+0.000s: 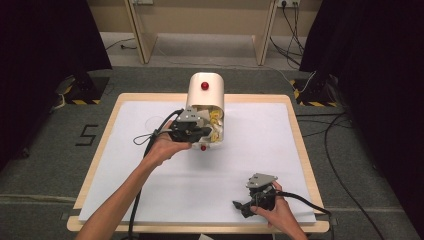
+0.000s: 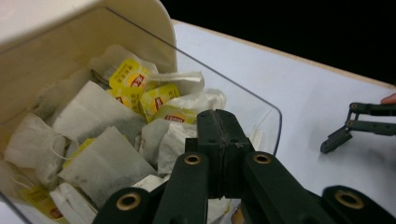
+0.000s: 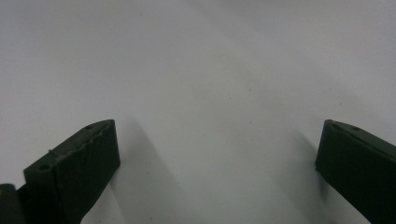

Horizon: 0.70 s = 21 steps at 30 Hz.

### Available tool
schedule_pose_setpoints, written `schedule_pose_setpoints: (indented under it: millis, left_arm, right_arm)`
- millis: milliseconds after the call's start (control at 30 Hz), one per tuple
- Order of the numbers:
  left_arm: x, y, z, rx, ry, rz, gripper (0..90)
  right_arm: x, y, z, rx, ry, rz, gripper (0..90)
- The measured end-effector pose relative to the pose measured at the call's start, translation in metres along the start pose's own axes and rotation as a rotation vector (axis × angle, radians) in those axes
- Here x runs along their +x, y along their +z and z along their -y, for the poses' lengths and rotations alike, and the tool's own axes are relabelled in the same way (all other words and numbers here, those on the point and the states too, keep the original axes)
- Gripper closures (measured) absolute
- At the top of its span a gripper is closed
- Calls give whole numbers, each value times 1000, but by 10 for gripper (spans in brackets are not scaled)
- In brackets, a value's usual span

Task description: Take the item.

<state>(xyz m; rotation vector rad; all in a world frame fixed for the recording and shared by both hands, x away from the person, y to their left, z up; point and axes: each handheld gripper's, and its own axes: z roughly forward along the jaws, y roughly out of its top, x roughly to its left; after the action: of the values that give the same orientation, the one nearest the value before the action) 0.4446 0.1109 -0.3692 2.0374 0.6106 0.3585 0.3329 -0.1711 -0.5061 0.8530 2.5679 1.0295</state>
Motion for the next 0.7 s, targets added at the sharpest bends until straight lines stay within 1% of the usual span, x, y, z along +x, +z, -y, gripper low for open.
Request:
schedule_pose_setpoints:
  millis: [33,67,133,167,233,300,367,433,467,533,567,600,633,700]
  left_arm:
    - [1,-4,-2,-19,-9,-4,890]
    - [1,-4,-2,-19,-9,-4,890]
    - [3,-10,-4,-37,-16,-7,890]
    - [5,-15,-6,-50,-21,-4,890]
    - [6,-17,-7,-55,-21,-6,890]
    - [8,-25,-10,-71,-26,-6,890]
    - [8,-27,-11,-75,-26,-7,890]
    - [9,-34,-13,-83,-27,-14,889]
    - [9,-34,-13,-83,-27,-14,890]
    - [11,-40,-14,-86,-26,-17,890]
    - [13,-45,-15,-96,-31,-19,890]
    - [13,-45,-15,-96,-31,-19,890]
    - [15,-50,-16,-103,-35,-18,890]
    - [16,-53,-16,-106,-36,-16,890]
  right_arm:
    - [0,0,0,-1,0,1,1]
    - [0,0,0,-1,0,1,1]
    - [0,0,0,0,-2,1,1]
    - [0,0,0,0,2,0,1]
    - [0,0,0,-1,-2,1,1]
    - [0,0,0,-1,-2,1,1]
    - [0,0,0,-1,-3,1,1]
    - [0,0,0,-1,-1,1,1]
    - [0,0,0,-1,-1,1,1]
    - [0,0,0,0,-1,-1,1]
    - [0,0,0,0,-2,0,1]
    - [0,0,0,-1,-2,0,1]
    - [0,0,0,-1,-3,2,1]
    - [0,0,0,-1,-2,-1,1]
